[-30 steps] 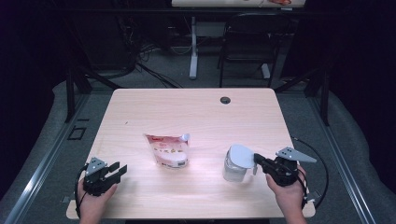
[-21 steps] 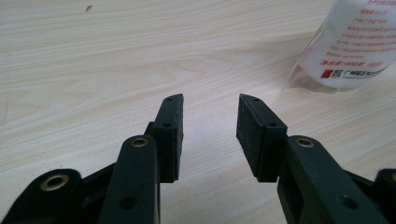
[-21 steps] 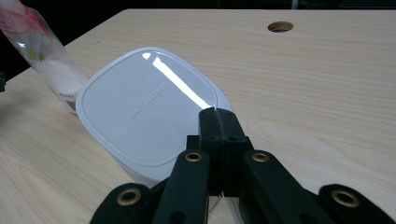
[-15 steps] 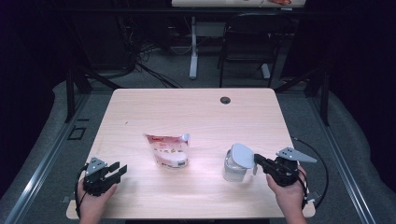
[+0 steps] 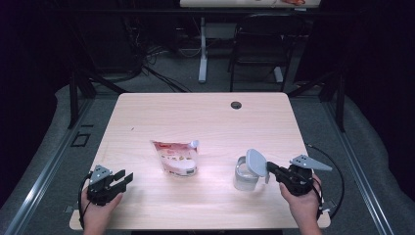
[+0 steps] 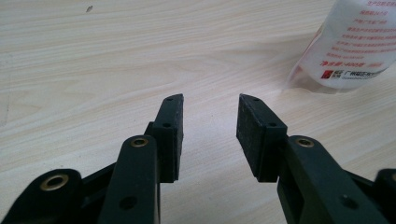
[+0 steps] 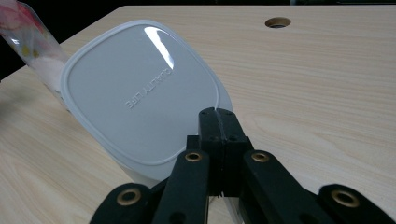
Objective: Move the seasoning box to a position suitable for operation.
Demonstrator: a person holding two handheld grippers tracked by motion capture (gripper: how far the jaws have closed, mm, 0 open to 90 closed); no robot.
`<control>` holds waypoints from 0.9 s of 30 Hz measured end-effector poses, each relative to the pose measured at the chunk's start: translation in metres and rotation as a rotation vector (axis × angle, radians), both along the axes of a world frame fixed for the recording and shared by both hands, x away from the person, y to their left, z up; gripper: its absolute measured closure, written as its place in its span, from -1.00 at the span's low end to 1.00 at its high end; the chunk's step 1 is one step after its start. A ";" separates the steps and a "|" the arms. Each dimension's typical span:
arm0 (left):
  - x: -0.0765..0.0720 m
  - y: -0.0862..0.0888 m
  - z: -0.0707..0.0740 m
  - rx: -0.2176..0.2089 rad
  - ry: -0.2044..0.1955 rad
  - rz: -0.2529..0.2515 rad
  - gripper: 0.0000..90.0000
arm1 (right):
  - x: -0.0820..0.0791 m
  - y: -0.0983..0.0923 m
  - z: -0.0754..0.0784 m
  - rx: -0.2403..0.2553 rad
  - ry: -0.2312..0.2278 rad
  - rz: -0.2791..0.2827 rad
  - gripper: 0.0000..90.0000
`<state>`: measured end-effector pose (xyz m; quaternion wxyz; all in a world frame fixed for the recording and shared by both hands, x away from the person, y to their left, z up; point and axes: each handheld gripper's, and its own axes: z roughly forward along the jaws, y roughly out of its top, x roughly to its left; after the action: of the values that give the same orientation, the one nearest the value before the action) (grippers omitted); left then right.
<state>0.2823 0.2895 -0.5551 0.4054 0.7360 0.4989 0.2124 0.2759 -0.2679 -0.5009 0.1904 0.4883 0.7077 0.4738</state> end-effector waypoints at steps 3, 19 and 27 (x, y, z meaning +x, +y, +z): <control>0.000 0.000 0.000 0.002 0.000 -0.001 0.36 | 0.000 0.000 -0.001 0.000 0.003 -0.002 1.00; 0.000 0.000 0.000 0.002 -0.002 -0.001 0.37 | 0.002 -0.002 -0.006 0.013 0.025 -0.012 1.00; 0.000 0.001 0.001 0.002 -0.002 0.000 0.37 | 0.003 -0.006 -0.011 0.065 0.053 -0.012 1.00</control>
<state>0.2821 0.2901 -0.5544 0.4051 0.7361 0.4983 0.2137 0.2787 -0.2742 -0.5117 0.1584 0.5106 0.6940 0.4823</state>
